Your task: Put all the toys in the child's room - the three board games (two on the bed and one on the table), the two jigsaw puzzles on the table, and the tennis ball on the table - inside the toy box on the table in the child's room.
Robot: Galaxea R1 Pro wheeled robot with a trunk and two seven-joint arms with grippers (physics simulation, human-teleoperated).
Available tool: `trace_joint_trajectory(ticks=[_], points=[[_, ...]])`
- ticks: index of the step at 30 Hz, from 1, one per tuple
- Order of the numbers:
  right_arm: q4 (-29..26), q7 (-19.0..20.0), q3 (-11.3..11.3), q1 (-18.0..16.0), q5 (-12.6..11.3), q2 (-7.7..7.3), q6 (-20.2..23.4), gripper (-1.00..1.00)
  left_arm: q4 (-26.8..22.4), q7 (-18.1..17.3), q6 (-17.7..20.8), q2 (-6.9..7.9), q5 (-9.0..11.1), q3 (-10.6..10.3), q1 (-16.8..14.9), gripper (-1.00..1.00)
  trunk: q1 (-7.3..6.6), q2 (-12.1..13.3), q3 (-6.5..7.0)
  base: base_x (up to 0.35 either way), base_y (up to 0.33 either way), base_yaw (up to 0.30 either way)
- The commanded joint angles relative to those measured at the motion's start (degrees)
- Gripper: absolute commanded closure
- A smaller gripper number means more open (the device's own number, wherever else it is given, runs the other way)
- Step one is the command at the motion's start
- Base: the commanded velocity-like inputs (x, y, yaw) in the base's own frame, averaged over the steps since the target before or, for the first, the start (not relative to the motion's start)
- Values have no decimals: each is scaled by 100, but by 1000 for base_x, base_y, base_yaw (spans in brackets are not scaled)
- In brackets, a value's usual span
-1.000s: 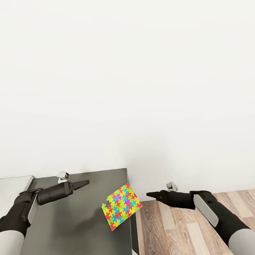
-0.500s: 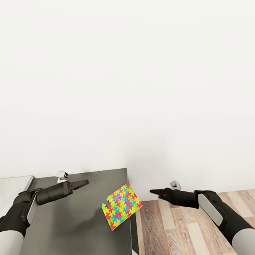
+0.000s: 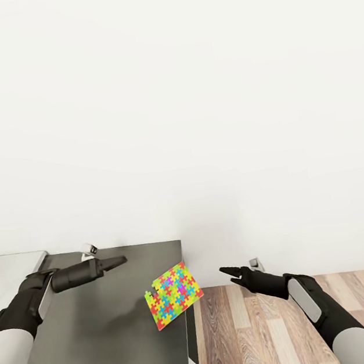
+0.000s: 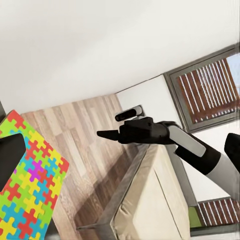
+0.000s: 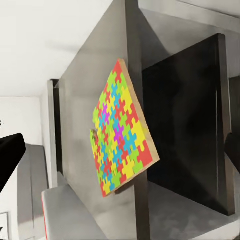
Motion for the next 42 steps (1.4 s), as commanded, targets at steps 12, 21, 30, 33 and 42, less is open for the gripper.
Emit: trace_joint_trajectory(ticks=[12,21,30,33,42], points=[[54,-15,-98,9,-107,33,87,-100,-823,-234,1074,7,11,-1,111,-100,266,-492,-225,0,0,0],[303,37,-158,-5,-209,39,579,-100,-1024,-234,1367,3,3,-3,166,-100,376,-693,-314,0,0,0],[553,53,-158,-30,-470,23,732,-100,-1043,-234,1398,5,2,-3,178,-100,442,-813,-368,0,0,0],[571,49,-158,-41,-501,24,744,-100,-1045,-234,1399,9,4,0,181,-100,442,-813,-368,0,6,0],[584,51,-158,-47,-521,31,753,-100,-1046,-234,1386,11,-14,70,197,-100,442,-813,-368,0,111,0]])
